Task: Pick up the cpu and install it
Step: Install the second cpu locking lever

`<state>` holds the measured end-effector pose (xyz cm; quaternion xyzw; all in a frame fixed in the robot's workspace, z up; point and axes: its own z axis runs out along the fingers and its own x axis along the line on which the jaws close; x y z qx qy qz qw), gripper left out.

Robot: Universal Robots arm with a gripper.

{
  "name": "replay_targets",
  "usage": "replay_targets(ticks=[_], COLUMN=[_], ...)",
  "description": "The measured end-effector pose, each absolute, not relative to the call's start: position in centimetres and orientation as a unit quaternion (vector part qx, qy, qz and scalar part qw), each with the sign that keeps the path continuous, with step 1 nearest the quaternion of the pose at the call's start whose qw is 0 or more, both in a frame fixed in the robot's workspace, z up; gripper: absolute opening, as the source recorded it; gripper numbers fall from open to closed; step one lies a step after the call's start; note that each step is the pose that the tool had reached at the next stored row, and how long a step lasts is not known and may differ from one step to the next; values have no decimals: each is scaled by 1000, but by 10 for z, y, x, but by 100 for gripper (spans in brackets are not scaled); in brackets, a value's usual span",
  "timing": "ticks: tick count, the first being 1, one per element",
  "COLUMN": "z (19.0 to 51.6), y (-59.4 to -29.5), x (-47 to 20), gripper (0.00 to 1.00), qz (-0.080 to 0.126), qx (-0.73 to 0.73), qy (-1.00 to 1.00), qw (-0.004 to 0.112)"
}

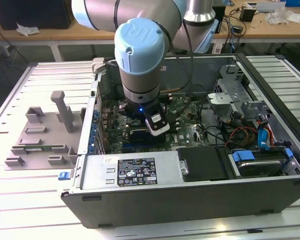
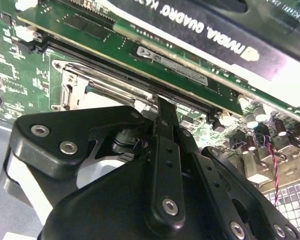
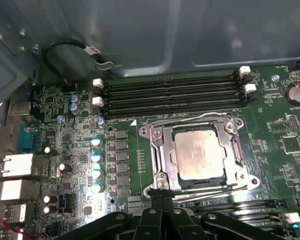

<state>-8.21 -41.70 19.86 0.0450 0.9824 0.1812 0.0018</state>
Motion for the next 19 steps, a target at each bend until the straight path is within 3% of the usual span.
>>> replay_targets(ticks=[19], z=[192], y=[-409], x=[-87], gripper=[11], qz=[187], qx=[51], qy=[981], qw=[3])
